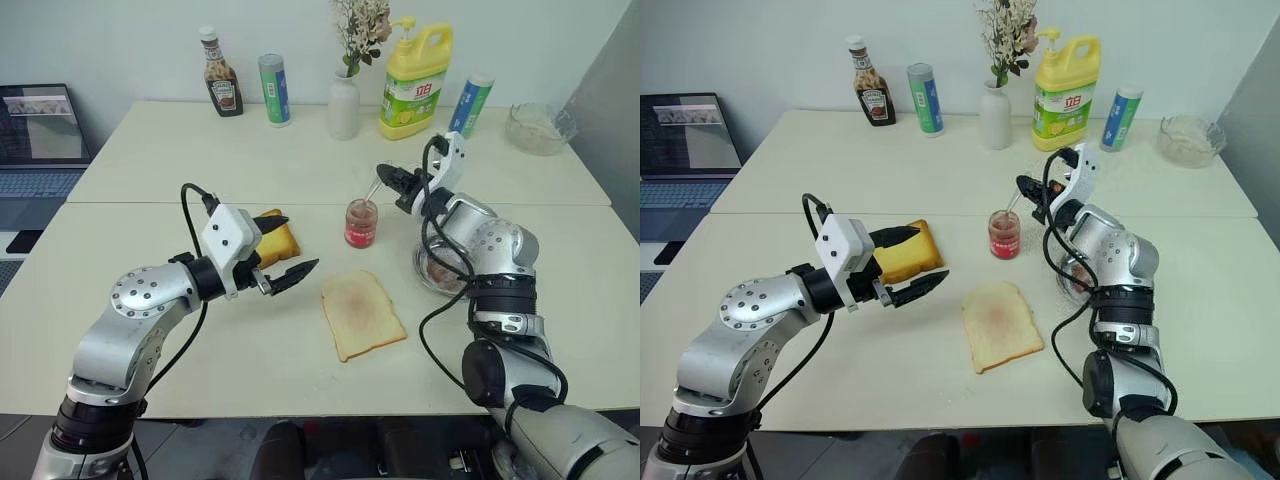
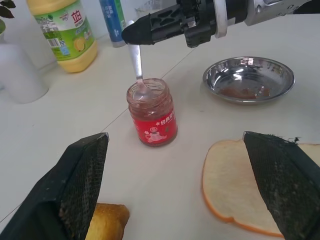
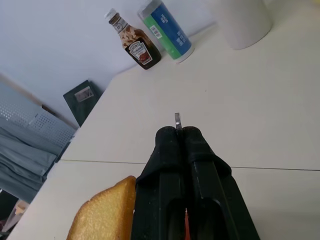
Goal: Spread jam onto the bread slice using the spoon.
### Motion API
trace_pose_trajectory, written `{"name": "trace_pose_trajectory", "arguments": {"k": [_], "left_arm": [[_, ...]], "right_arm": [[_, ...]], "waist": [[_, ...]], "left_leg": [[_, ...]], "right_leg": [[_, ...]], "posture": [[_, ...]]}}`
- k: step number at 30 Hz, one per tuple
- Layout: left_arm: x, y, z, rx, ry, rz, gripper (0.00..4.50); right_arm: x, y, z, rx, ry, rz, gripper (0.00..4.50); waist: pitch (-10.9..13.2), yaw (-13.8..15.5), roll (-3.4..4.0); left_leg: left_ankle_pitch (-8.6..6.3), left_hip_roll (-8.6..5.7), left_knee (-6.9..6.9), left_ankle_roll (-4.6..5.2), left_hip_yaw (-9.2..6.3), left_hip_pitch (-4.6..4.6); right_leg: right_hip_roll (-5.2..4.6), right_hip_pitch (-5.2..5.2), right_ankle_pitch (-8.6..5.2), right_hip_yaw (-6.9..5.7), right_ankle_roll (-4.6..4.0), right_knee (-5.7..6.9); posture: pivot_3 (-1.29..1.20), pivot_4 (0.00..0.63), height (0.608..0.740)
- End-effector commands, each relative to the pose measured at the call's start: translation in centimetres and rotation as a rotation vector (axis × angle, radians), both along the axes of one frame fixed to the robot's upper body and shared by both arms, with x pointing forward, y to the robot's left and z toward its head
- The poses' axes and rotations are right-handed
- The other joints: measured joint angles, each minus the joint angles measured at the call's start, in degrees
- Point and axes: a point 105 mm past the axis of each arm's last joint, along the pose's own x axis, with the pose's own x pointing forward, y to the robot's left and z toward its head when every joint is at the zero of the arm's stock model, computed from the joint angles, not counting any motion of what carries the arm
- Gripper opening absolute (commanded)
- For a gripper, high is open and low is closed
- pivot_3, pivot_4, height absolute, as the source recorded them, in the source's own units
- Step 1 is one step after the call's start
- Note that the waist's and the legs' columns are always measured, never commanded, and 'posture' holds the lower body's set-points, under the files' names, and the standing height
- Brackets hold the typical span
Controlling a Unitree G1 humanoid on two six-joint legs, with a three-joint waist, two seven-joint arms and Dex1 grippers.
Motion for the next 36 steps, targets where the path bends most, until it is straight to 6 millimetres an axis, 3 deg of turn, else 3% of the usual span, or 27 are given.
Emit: {"name": "trace_pose_trajectory", "arguments": {"k": [1, 26, 36], "left_arm": [[-0.3, -0.3, 0.6, 0.002, -0.044, -0.018, 4.5], [-0.2, 0.0, 0.5, 0.004, -0.039, -0.032, 4.5], [-0.1, 0.1, 0.5, 0.005, -0.031, -0.04, 4.5]], "right_arm": [[0.0, -0.2, 1.9, 0.072, -0.025, -0.001, 0.04], [-0.3, -3.3, 3.0, 0.267, 0.05, -0.071, 0.04], [-0.6, -3.7, 3.1, 0.315, 0.054, -0.076, 0.04]], "waist": [[0.0, 0.0, 0.0], [0.0, -0.1, 0.0], [0.0, -0.1, 0.0]], "left_leg": [[0.0, 0.0, 0.0, 0.0, 0.0, 0.0], [0.0, 0.0, -0.03, 0.0, 0.01, -0.02], [0.0, 0.0, -0.04, 0.01, 0.01, -0.03]], "right_leg": [[0.0, 0.0, 0.0, 0.0, 0.0, -0.01], [0.0, 0.0, 0.0, 0.01, 0.0, -0.06], [0.01, -0.01, 0.0, 0.0, 0.0, -0.09]], "posture": [[0.0, 0.15, 0.74], [0.0, 0.15, 0.74], [0.0, 0.15, 0.74]]}}
